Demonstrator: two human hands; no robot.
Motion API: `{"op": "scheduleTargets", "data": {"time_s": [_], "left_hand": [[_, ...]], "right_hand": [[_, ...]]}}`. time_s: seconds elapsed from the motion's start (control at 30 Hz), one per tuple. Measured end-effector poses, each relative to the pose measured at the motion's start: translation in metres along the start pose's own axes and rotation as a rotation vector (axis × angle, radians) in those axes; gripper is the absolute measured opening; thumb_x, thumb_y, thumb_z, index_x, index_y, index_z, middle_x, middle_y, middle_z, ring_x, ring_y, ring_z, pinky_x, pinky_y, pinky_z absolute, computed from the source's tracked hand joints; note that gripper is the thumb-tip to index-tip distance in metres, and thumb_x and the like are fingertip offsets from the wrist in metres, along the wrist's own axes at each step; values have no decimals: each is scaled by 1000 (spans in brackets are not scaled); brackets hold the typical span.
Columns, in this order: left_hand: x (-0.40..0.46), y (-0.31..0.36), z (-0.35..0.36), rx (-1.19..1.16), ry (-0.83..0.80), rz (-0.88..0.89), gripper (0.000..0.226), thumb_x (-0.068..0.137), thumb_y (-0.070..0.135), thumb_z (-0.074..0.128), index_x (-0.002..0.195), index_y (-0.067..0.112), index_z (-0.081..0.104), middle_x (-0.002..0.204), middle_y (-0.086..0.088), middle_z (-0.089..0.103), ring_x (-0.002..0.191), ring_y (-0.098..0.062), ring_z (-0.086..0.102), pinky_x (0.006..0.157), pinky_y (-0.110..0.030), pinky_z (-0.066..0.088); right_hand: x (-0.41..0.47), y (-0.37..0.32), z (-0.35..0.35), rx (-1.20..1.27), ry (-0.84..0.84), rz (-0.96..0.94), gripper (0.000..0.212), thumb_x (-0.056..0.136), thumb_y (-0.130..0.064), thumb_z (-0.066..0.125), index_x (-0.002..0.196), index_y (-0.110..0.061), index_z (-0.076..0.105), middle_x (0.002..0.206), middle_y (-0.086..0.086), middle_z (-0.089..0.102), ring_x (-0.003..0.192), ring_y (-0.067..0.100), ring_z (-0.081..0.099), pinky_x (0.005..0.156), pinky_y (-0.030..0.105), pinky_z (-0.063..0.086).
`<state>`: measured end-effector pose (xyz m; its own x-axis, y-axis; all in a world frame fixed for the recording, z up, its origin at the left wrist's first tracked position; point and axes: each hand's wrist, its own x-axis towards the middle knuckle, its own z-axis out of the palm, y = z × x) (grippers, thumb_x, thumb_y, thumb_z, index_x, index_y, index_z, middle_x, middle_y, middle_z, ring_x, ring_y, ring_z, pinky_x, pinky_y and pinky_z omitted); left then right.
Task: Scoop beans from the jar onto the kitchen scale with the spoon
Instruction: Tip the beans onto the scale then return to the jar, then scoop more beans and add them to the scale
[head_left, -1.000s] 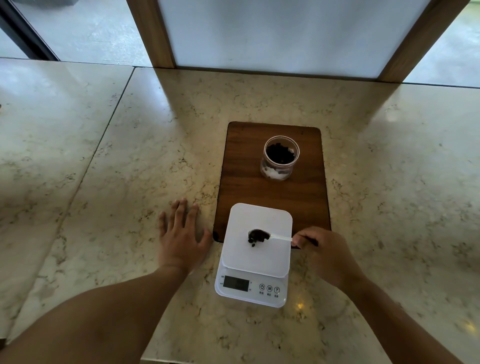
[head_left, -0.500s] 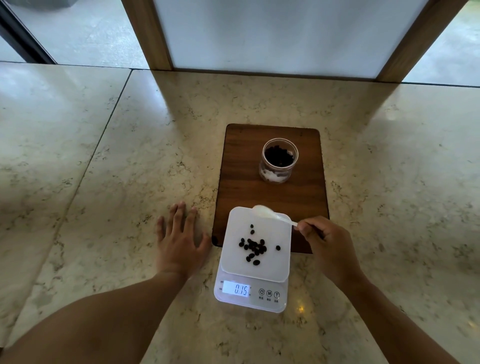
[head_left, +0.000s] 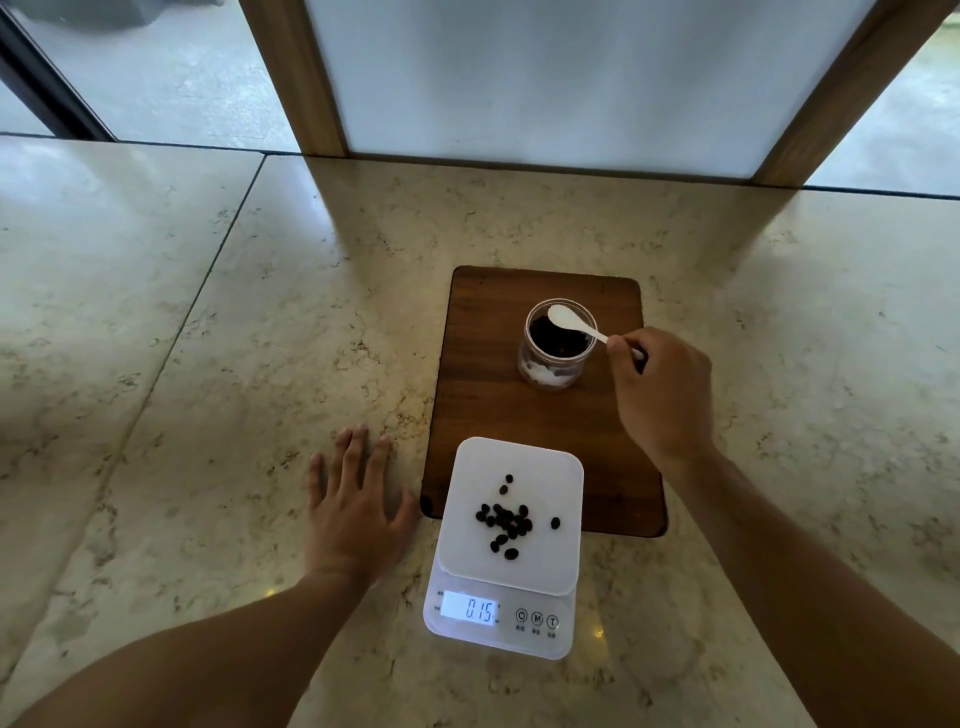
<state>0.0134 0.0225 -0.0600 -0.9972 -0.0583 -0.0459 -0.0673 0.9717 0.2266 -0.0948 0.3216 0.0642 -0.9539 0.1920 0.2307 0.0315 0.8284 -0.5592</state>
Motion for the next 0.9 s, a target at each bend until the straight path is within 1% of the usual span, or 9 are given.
{"op": "scheduleTargets", "data": {"time_s": [0.07,0.2,0.27,0.43,0.5,0.6,0.7,0.8,0.9], "left_hand": [[0,0,0,2,1,5,75,90,58,29,152,18,24,164,-11,14,152,-22,-6,122,-54,4],[0,0,-2,5,-17,0,76,89,58,28,153,18,24,164,-11,13,152,-22,-5,122,-53,3],[1,1,-3,1,-26,-3,76,88,58,28,153,19,22,165,-11,11,151,-22,-7,122,-53,2],[1,3,-5,5,-51,-13,76,88,59,25,154,20,20,165,-9,8,151,-20,-12,122,-51,-1],[1,3,-6,7,-53,-13,76,88,59,24,154,21,20,165,-9,7,151,-20,-12,122,-51,-3],[1,4,-7,-1,-48,-10,77,88,58,25,154,19,22,165,-10,10,151,-21,-10,122,-52,-1],[1,4,-7,-9,-31,-10,76,88,57,27,153,18,26,164,-12,14,151,-22,-5,122,-53,2],[0,3,-6,7,-36,-5,76,89,58,28,153,18,24,164,-11,13,151,-22,-6,122,-53,2],[0,2,-7,4,-34,-6,76,89,58,28,153,18,26,164,-11,14,152,-22,-5,122,-53,2]], "right_hand": [[5,-2,6,-69,-16,-9,24,97,-28,57,87,-10,70,75,4,67,64,15,57,58,24,41],[11,-6,12,-143,-17,-51,20,95,-26,59,90,-10,70,84,6,68,65,14,54,56,22,35],[12,-6,12,-151,-34,-92,18,95,-23,61,91,-8,71,87,7,68,66,14,53,57,23,36],[10,-3,2,-191,-120,-208,18,95,-20,61,99,-9,73,92,7,65,69,17,57,59,29,48],[11,-1,-3,-193,-127,-204,18,95,-20,60,99,-8,73,93,8,64,70,21,59,62,37,55],[16,-4,-6,-186,-93,-171,18,95,-19,60,97,-7,73,90,8,60,68,24,59,62,41,56],[21,-10,-4,-170,-80,-178,18,94,-18,60,97,-6,73,90,8,61,69,24,59,62,37,55],[22,-11,-2,-191,-92,-194,19,95,-19,60,98,-6,74,91,9,62,68,23,58,61,31,49],[24,-9,-2,-219,-87,-182,20,95,-20,59,98,-7,74,93,10,64,68,19,54,61,29,44]]}}
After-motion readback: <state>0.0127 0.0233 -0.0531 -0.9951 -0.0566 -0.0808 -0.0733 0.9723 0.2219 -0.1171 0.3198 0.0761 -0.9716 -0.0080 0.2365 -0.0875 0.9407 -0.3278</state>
